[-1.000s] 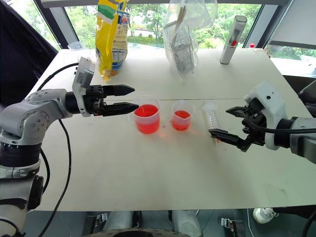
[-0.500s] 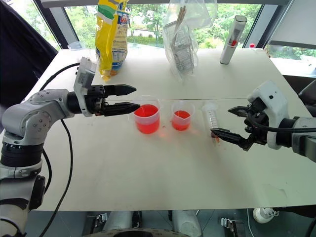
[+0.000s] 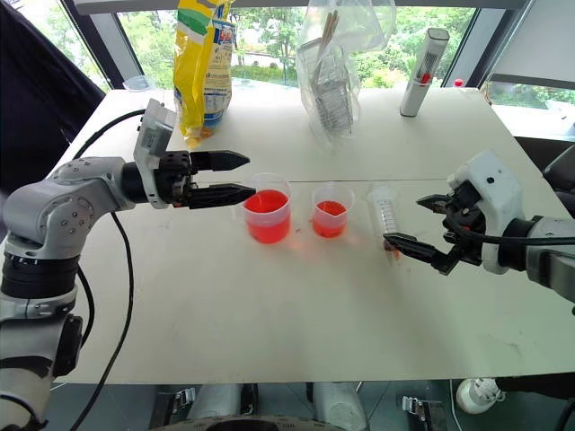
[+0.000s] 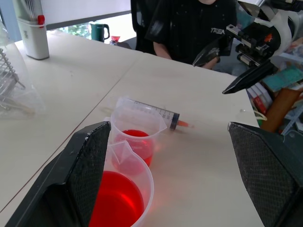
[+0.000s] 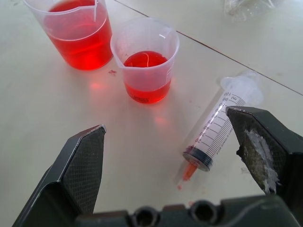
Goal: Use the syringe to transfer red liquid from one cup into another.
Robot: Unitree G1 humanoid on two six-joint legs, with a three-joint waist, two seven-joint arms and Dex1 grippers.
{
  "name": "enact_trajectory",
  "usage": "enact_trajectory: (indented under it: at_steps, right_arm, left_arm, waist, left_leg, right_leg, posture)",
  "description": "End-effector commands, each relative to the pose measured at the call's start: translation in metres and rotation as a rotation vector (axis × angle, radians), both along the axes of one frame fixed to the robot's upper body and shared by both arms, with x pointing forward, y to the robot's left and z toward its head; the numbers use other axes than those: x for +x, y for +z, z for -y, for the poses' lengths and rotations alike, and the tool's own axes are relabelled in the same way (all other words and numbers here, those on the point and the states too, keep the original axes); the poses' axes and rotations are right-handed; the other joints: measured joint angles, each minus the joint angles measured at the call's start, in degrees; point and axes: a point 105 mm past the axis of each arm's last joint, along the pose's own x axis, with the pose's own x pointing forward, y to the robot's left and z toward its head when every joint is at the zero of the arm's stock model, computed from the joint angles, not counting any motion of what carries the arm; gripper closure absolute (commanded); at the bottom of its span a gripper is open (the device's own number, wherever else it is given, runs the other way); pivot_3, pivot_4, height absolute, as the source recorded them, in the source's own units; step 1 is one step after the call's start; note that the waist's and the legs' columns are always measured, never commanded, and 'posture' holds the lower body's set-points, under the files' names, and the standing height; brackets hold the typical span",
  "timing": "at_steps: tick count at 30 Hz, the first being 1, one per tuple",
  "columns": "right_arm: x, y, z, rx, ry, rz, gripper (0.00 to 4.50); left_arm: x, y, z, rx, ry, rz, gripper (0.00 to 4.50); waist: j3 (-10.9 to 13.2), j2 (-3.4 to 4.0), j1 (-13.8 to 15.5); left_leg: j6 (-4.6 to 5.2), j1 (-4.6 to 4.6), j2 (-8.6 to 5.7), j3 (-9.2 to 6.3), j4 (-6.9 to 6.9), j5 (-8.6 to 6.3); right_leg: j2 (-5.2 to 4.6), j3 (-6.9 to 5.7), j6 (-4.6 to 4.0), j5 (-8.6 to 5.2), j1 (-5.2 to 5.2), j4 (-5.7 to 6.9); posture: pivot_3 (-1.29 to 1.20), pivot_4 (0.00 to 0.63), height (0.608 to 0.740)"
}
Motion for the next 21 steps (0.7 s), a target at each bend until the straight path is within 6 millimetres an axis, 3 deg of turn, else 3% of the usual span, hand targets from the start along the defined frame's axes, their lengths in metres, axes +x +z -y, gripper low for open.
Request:
enact_trajectory:
  at_steps: [1, 12, 17, 21]
  right_arm:
    - [0.002, 0.011, 0.004, 0.011, -0.043, 0.032, 0.06]
    - [0.032, 0.016, 0.029, 0.098, -0.287, -0.116, 0.06]
    - [0.059, 0.000, 0.040, 0.193, -0.395, -0.268, 0.06]
    - [0.079, -0.014, 0.033, 0.223, -0.425, -0.386, 0.06]
  left_arm:
    - [-0.001, 0.010, -0.002, 0.018, -0.009, 0.043, 0.39]
    - [0.000, 0.011, 0.002, 0.021, -0.031, 0.046, 0.39]
    - [0.006, 0.013, 0.008, 0.025, -0.049, 0.055, 0.39]
    - [0.008, 0.013, 0.011, 0.024, -0.057, 0.065, 0.39]
  waist:
    - [0.0, 0.00, 0.0]
    - [0.0, 0.01, -0.2]
    - [0.0, 0.01, 0.0]
    - [0.0, 0.03, -0.1]
  left_leg:
    - [0.00, 0.00, 0.00, 0.00, 0.00, 0.00]
    - [0.00, 0.05, 0.02, 0.03, 0.00, 0.00]
    - [0.01, 0.00, 0.01, 0.07, -0.03, 0.00]
    - [0.02, -0.06, -0.02, 0.15, -0.03, -0.01]
  right_leg:
    - [0.00, 0.00, 0.00, 0.00, 0.00, 0.00]
    - [-0.02, 0.07, -0.01, 0.00, -0.02, 0.00]
    - [-0.01, 0.11, -0.03, -0.01, -0.07, 0.00]
    - [-0.02, 0.11, -0.03, 0.00, -0.12, -0.06]
  posture:
    - [0.00, 0.150, 0.739]
    - [0.00, 0.150, 0.739]
    - [0.00, 0.150, 0.739]
    - [0.00, 0.150, 0.739]
